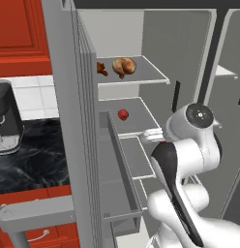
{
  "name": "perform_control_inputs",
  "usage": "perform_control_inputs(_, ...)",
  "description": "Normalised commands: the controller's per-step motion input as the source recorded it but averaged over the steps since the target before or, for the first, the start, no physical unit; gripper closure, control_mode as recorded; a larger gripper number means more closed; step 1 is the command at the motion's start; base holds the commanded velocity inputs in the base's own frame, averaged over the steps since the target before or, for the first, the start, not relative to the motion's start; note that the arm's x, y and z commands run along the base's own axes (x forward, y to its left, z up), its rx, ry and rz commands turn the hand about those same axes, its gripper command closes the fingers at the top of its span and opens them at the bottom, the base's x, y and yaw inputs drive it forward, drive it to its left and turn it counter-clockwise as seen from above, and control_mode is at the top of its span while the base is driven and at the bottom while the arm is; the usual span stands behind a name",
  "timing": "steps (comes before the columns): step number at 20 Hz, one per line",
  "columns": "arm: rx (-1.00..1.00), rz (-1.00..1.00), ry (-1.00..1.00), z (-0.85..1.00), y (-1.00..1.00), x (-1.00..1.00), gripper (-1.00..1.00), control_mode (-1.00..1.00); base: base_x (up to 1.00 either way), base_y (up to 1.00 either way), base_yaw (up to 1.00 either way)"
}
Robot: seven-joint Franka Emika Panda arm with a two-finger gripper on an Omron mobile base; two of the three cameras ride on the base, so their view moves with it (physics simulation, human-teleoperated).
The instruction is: Gather the bell pepper and tomato from the fridge and place them on a tray on the dining counter. Then gather the chicken drumsticks from the fridge and place them on the other tray.
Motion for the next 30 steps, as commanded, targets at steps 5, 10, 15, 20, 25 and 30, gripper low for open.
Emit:
perform_control_inputs(5, 0.0, 0.0, 0.1, 0.36, -0.03, -0.91, 1.0, -1.0, 0.0, 0.0, 0.0)
perform_control_inputs(10, 0.0, 0.0, 0.08, 0.21, -0.03, -0.6, 1.0, -1.0, 0.0, 0.0, 0.0)
perform_control_inputs(15, 0.0, 0.0, 0.03, -0.02, 0.0, -0.09, 1.0, -1.0, 0.0, 0.0, 0.0)
perform_control_inputs(20, 0.0, 0.0, 0.0, -0.01, 0.0, -0.04, 1.0, 1.0, -0.22, 0.0, 0.0)
perform_control_inputs(25, 0.0, 0.0, 0.0, 0.0, 0.0, 0.0, 1.0, 1.0, -0.93, 0.0, -0.09)
perform_control_inputs(30, 0.0, 0.0, 0.0, 0.0, 0.0, 0.0, 1.0, 1.0, -1.0, 0.0, -0.16)
